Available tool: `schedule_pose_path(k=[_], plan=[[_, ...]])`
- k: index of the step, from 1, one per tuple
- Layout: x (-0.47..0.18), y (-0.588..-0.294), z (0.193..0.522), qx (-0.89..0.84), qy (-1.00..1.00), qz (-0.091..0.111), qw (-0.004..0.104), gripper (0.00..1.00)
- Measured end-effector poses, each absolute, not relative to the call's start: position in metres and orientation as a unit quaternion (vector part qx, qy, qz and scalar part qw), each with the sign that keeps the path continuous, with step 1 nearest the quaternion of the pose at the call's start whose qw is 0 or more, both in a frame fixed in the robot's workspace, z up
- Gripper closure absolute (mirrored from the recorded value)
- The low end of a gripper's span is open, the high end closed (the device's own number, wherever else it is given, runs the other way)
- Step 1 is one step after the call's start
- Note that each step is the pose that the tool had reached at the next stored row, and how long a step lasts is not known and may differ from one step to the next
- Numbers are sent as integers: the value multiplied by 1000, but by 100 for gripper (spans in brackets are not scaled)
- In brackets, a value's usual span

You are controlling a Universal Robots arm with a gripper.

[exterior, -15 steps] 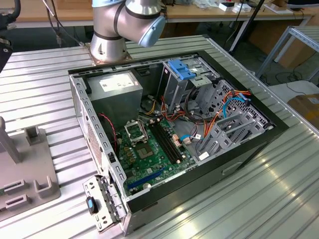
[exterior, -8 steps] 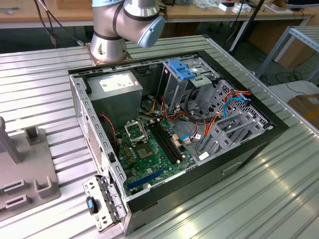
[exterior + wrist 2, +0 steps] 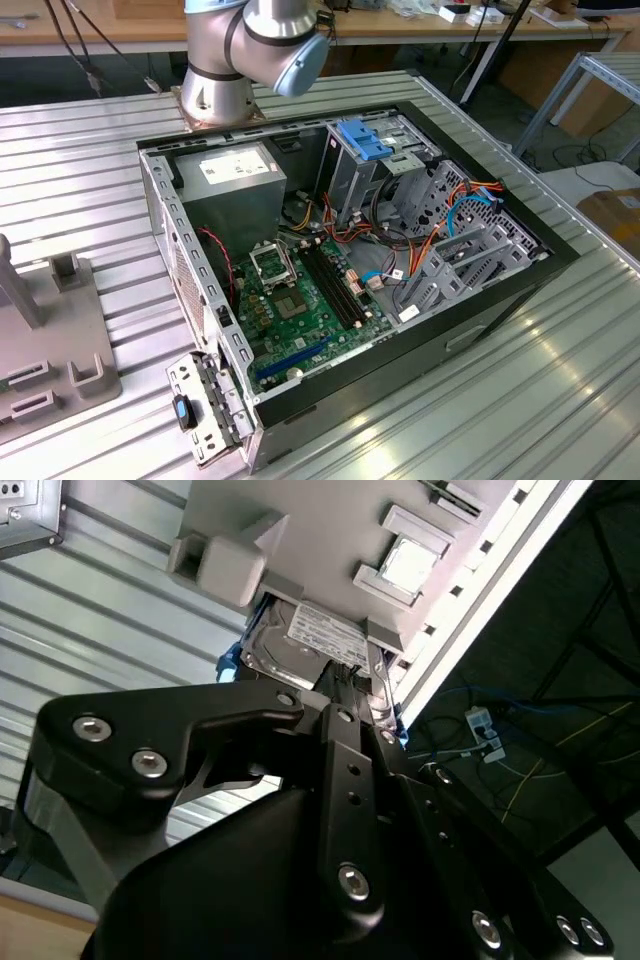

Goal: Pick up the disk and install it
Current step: 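Reach for the disk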

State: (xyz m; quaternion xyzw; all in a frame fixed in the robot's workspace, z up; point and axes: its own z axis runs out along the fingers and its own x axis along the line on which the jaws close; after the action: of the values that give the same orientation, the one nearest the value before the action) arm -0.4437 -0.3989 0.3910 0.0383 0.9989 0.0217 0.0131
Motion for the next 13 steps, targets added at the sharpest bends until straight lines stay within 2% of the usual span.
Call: schedule_pose_path(k=[13], plan=[[-467,-395,389,39,999,22,12,89]])
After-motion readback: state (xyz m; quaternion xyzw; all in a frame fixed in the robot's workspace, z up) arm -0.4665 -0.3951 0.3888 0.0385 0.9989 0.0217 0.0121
